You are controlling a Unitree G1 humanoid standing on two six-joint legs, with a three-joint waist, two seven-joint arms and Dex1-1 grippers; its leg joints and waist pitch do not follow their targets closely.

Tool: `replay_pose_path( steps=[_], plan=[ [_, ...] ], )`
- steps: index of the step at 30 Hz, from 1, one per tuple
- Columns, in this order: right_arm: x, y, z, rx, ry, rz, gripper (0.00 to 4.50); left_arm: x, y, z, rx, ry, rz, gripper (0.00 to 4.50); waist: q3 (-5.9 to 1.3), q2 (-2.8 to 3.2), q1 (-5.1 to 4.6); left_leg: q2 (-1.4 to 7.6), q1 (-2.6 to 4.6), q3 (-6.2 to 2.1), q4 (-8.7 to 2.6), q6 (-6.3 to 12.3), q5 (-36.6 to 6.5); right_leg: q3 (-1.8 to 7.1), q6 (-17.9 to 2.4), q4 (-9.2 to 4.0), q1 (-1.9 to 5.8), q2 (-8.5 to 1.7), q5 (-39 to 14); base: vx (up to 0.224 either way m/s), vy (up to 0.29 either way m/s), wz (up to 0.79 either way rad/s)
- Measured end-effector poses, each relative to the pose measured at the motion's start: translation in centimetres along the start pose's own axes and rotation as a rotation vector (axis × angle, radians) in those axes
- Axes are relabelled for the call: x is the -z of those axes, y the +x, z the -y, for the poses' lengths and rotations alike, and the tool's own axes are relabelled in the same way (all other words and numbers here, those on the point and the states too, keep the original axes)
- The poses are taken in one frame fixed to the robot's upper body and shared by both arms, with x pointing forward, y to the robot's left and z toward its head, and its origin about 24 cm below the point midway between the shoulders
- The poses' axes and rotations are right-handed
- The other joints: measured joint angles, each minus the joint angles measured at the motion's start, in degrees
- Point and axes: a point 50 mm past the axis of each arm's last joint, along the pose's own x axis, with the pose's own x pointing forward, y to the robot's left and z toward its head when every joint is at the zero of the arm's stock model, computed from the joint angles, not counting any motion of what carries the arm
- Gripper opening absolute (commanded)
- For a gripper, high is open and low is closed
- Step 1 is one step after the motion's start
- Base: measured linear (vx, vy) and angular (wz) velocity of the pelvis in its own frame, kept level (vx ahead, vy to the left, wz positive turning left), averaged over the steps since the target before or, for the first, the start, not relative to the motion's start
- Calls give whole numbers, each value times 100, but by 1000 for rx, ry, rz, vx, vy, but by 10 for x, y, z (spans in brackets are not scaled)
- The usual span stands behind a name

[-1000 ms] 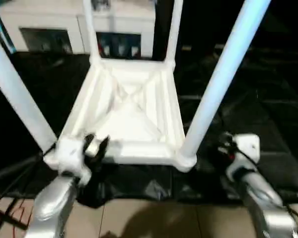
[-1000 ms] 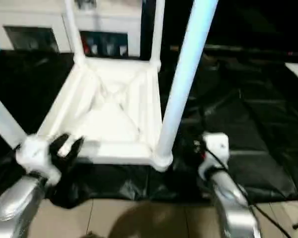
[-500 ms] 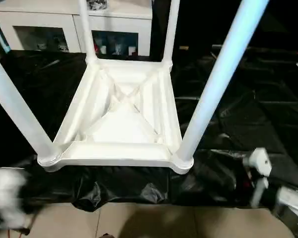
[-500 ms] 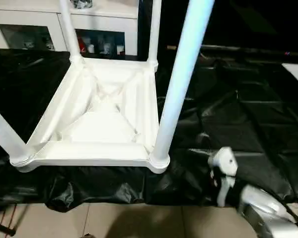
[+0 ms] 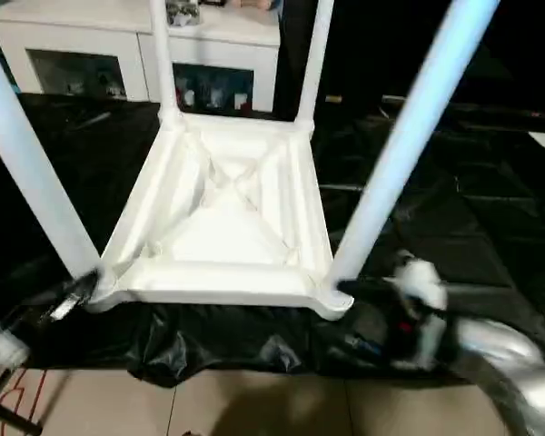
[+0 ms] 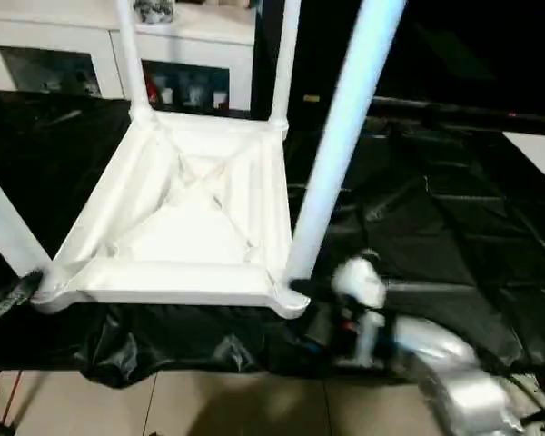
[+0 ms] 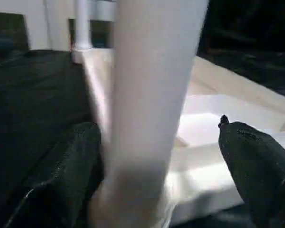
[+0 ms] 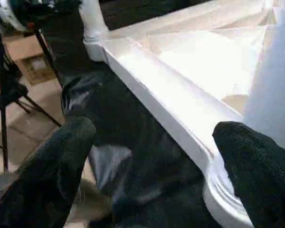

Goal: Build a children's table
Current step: Flip table

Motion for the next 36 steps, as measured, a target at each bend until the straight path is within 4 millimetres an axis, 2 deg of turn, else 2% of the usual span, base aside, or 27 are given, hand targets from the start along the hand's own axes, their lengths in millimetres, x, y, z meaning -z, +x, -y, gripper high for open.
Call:
replay_pose_path(
  steps=[6, 13, 16, 18, 21, 23, 26, 36],
  plan=[
    [1, 20, 3, 0, 12, 23, 450, 17, 26, 1, -72, -22, -45, 446, -5, -7, -7, 11, -10, 0, 0, -4, 2, -14, -28, 6, -6, 2, 48, 0, 0, 0],
    [-2, 40, 1, -9, -16, 61, 450, 22, 44, 12, -169, -25, -43, 446, -12, -17, 11, 17, -19, 9, 0, -10, 6, -15, -59, 1, -10, 2, 66, 0, 0, 0],
    [-1, 43, 6, 25, -39, 57, 450, 25, 47, 18, -225, -41, -33, 410, -9, -13, 26, 17, -25, 19, 4, -9, 6, -13, -59, -10, -9, -3, 66, 0, 0, 0],
    [-2, 45, 9, 43, -51, 60, 450, 27, 51, 25, -251, -43, -29, 410, -4, -5, 28, 21, -26, 34, 4, -9, 6, -11, -59, -9, -10, -7, 66, 0, 0, 0],
    [-3, 45, 8, 41, -54, 63, 450, 29, 51, 26, -310, -67, -5, 372, -2, -2, 32, 41, -27, 41, 3, -9, 6, -19, -57, -9, -11, 2, 65, 0, 0, 0],
    [-3, 45, 8, 39, -56, 64, 450, 27, 48, 30, -350, -86, 38, 369, -3, -4, 22, 50, -25, 54, 3, -9, 6, -19, -57, -10, -11, 3, 65, 0, 0, 0],
    [-3, 45, 8, 39, -60, 67, 450, 27, 44, 37, -359, -82, 69, 327, -3, -11, 18, 59, -26, 66, 3, -9, 6, -20, -52, -12, -16, 3, 62, 0, 0, 0],
    [1, 48, 9, 35, -64, 65, 450, 27, 40, 43, -367, -34, 70, 250, -7, -21, 30, 60, -29, 74, 3, -9, 6, -15, -35, -21, -15, 2, 52, 0, 0, 0]
  ],
)
